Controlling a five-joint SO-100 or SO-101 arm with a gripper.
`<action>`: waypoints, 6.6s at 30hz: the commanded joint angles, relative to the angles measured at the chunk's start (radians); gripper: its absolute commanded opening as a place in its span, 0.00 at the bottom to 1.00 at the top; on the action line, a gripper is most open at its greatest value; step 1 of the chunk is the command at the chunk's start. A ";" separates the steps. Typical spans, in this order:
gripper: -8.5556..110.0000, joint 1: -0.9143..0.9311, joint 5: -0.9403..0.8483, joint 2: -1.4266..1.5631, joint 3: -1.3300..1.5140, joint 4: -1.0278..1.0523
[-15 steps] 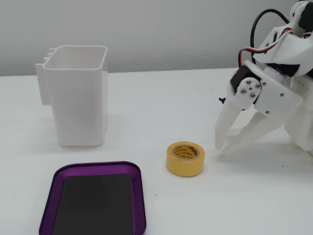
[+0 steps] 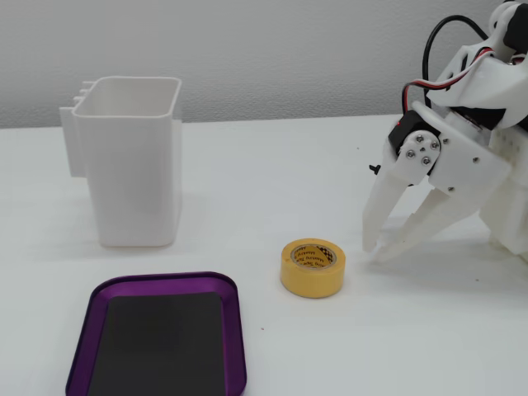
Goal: Pick up the yellow tape and place it in the box.
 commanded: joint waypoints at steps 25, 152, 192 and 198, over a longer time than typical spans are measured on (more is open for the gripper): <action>0.17 0.014 -0.408 -0.155 -0.321 -0.037; 0.16 -0.221 -0.015 -0.440 -0.598 -0.008; 0.07 -0.156 -0.025 0.097 0.029 -0.074; 0.07 -0.156 -0.025 0.097 0.029 -0.074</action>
